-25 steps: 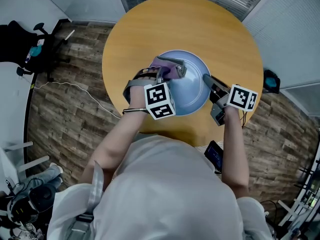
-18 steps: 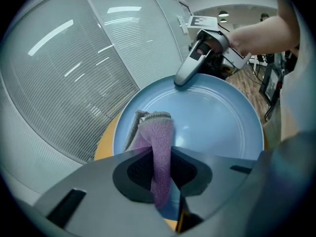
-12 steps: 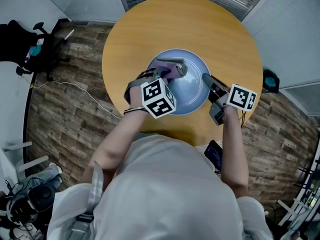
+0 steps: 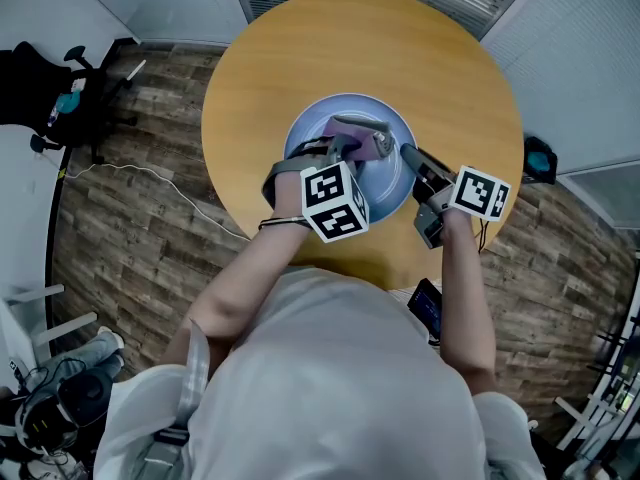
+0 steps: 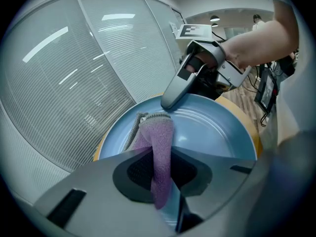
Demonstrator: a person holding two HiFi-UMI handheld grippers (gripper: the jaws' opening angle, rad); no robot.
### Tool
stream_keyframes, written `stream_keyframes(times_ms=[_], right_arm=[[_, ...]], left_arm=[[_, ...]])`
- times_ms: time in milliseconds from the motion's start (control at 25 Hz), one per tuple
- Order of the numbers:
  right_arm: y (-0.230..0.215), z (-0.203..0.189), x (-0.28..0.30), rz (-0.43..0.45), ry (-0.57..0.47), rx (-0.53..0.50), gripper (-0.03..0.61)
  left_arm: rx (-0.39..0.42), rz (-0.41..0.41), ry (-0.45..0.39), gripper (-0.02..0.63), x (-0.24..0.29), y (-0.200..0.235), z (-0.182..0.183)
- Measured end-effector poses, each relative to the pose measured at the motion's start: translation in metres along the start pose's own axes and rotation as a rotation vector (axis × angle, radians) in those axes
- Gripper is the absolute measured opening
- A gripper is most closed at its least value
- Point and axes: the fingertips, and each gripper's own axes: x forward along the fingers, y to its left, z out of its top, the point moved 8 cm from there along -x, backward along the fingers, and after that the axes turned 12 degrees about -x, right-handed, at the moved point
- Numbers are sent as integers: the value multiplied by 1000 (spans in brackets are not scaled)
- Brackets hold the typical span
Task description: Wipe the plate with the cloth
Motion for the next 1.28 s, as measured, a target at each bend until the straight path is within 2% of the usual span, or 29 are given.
stream_keyframes(times_ms=[200,360,560,800,960,1200,1280], right_arm=[[-2,1,2,19,-9,2,77],[-2,-1,2,19,-8,3,77],[-1,-3,4,31,-6,13,77],[-3,-1,1,32,-2,14,77],[-4,1,-2,30,-2,8,78],[-8,-1,-7,-11,0,23,83],[-7,0,-6,1,-10,16,83]], left_arm=[[85,-1,-2,69,3,-13,10],[128,-29,-13,70,2,-15,7],[217,-22,-11,71,0,-18,2],[273,-43,-5,69,-3,-15,-4],[273,-37,16,70,-3,-13,-12],[233,-18,47,69,-3,-1,-28],[218,-2,60,70,-3,3,-34]])
